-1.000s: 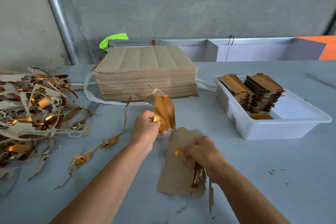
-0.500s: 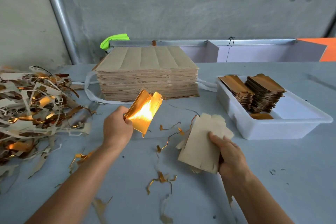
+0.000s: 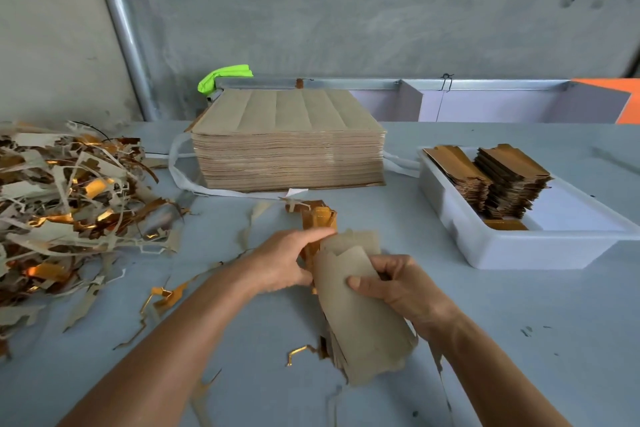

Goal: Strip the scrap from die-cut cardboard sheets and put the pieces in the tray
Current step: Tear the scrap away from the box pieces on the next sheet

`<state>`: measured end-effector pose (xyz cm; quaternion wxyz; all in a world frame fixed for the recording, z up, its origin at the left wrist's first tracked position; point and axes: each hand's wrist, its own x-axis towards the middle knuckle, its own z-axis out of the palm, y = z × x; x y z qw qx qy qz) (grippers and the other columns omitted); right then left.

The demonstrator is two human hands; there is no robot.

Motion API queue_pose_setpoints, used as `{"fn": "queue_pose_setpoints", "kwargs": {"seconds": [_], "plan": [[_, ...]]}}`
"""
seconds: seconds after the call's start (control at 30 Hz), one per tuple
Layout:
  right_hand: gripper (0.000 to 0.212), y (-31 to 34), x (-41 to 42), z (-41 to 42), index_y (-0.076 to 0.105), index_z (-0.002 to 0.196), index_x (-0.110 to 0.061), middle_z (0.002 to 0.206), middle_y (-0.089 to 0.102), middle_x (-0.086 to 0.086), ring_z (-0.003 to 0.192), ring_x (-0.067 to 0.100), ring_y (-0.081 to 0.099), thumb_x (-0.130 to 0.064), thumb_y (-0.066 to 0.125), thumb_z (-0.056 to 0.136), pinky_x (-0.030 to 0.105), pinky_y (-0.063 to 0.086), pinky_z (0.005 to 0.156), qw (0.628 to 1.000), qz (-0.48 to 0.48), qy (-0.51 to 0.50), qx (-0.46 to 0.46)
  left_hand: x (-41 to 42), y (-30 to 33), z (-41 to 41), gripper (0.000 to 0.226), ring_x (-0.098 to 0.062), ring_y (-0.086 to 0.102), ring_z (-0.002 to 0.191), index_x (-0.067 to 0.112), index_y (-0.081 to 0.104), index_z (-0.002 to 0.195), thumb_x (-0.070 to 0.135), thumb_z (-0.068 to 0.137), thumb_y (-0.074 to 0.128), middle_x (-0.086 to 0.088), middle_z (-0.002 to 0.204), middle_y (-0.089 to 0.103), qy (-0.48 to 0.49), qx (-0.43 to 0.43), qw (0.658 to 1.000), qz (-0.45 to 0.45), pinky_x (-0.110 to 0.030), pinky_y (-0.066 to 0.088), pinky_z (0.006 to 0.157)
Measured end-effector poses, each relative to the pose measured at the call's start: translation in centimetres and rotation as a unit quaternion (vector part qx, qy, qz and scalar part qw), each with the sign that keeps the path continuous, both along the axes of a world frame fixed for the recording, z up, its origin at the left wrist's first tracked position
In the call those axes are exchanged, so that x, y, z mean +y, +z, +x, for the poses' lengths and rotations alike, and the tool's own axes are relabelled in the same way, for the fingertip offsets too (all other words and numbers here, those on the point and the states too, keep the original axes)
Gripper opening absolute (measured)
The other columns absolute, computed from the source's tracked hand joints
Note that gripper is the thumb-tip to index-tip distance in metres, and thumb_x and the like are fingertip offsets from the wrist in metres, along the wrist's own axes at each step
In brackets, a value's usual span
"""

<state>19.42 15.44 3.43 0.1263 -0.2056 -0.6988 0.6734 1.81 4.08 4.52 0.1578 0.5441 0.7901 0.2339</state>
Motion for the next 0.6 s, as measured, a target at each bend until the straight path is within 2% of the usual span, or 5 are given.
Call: {"fn": "queue_pose_setpoints", "kwargs": {"seconds": [0.1, 0.2, 0.33, 0.47, 0.6], "plan": [[0.014, 0.2, 0.1, 0.1, 0.075, 0.094, -0.01, 0.09, 0.075, 0.007, 0.081, 0.022, 0.072, -0.015, 0.071, 0.081, 0.026, 0.056, 0.063, 1.0, 0.017, 0.008, -0.015, 0.1, -0.5, -0.1, 0.041, -0.007, 0.059, 0.089, 0.022, 0.063, 0.118, 0.009, 0.08, 0.071, 0.005, 0.109, 0.063, 0.048, 0.041, 0.997, 0.036, -0.021, 0.046, 0.077], [0.01, -0.3, 0.3, 0.1, 0.076, 0.085, -0.006, 0.088, 0.074, 0.01, 0.081, 0.024, 0.07, -0.014, 0.072, 0.079, 0.03, 0.055, 0.065, 0.995, -0.048, -0.083, 0.007, -0.1, -0.6, -0.7, 0.01, -0.01, 0.051, 0.075, 0.012, 0.071, 0.09, 0.011, 0.087, 0.062, 0.004, 0.088, 0.059, 0.111, 0.113, 0.985, 0.07, -0.019, 0.034, 0.064], [0.012, -1.0, 1.3, -0.4, 0.068, 0.09, -0.006, 0.09, 0.072, 0.011, 0.083, 0.025, 0.065, -0.015, 0.07, 0.083, 0.035, 0.053, 0.072, 0.952, -0.199, -0.229, 0.032, -0.7, -0.3, -1.6, 0.032, -0.015, 0.047, 0.072, 0.013, 0.054, 0.059, 0.007, 0.09, 0.055, 0.007, 0.069, 0.044, 0.138, 0.133, 0.978, 0.08, -0.022, 0.029, 0.061], [0.01, -0.7, 2.5, -0.8, 0.059, 0.099, -0.013, 0.1, 0.063, 0.006, 0.093, 0.024, 0.059, -0.02, 0.06, 0.092, 0.05, 0.049, 0.084, 0.889, -0.306, -0.328, 0.088, -1.8, 0.1, -2.5, 0.032, -0.016, 0.047, 0.072, 0.015, 0.051, 0.059, 0.007, 0.09, 0.054, 0.004, 0.071, 0.045, 0.185, 0.189, 0.962, 0.071, -0.025, 0.03, 0.063], [0.026, 0.4, 2.7, -1.7, 0.053, 0.122, -0.015, 0.114, 0.062, 0.006, 0.093, 0.021, 0.06, -0.021, 0.052, 0.097, 0.045, 0.049, 0.066, 0.827, -0.419, -0.335, 0.169, -2.1, 0.0, -2.3, 0.026, -0.012, 0.049, 0.072, 0.011, 0.059, 0.066, 0.016, 0.091, 0.057, 0.002, 0.08, 0.051, 0.19, 0.174, 0.964, 0.071, -0.019, 0.032, 0.057]]}}
